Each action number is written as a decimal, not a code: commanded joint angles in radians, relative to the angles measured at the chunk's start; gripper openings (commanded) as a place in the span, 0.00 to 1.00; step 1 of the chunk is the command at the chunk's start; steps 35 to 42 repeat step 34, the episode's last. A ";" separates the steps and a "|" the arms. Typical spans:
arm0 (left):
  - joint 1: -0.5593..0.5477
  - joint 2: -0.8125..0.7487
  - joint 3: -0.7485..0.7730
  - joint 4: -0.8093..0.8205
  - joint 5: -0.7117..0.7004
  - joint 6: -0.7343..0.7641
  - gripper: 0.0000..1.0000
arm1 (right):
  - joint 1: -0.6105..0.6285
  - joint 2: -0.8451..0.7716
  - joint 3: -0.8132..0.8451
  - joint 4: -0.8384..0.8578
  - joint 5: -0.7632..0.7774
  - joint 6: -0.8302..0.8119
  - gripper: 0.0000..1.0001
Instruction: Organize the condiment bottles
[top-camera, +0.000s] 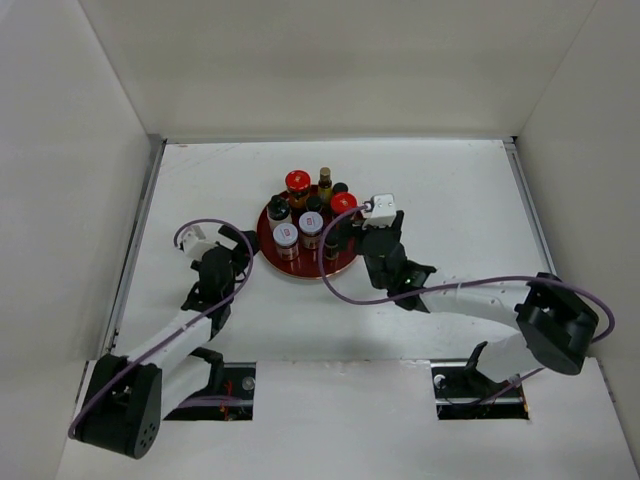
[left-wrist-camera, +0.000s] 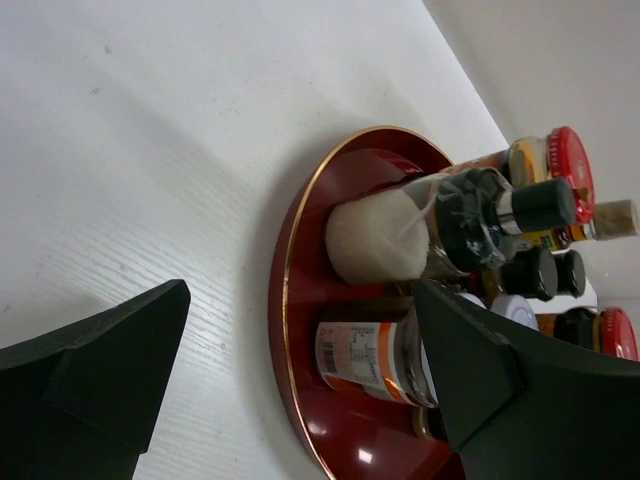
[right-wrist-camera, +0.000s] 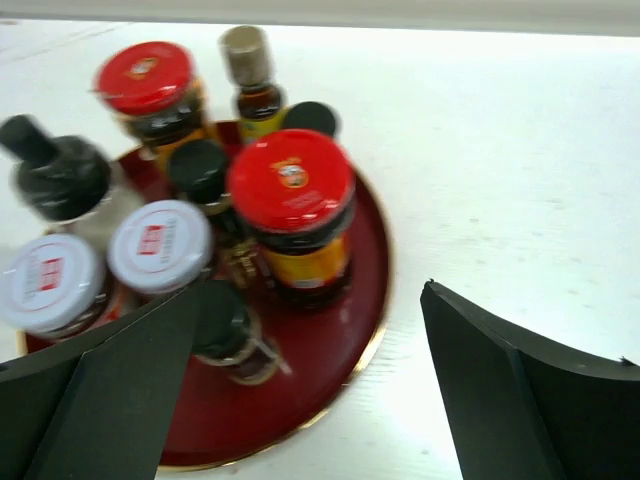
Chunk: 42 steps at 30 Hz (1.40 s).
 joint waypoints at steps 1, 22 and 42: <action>-0.016 -0.087 0.048 -0.116 -0.035 0.026 1.00 | -0.010 -0.061 -0.013 0.095 0.149 -0.071 1.00; -0.243 -0.376 0.140 -0.420 -0.001 0.096 1.00 | -0.390 -0.489 -0.144 -0.387 -0.117 0.283 0.82; -0.302 -0.336 0.114 -0.319 -0.014 0.080 1.00 | -0.475 -0.524 -0.092 -0.563 -0.234 0.274 0.27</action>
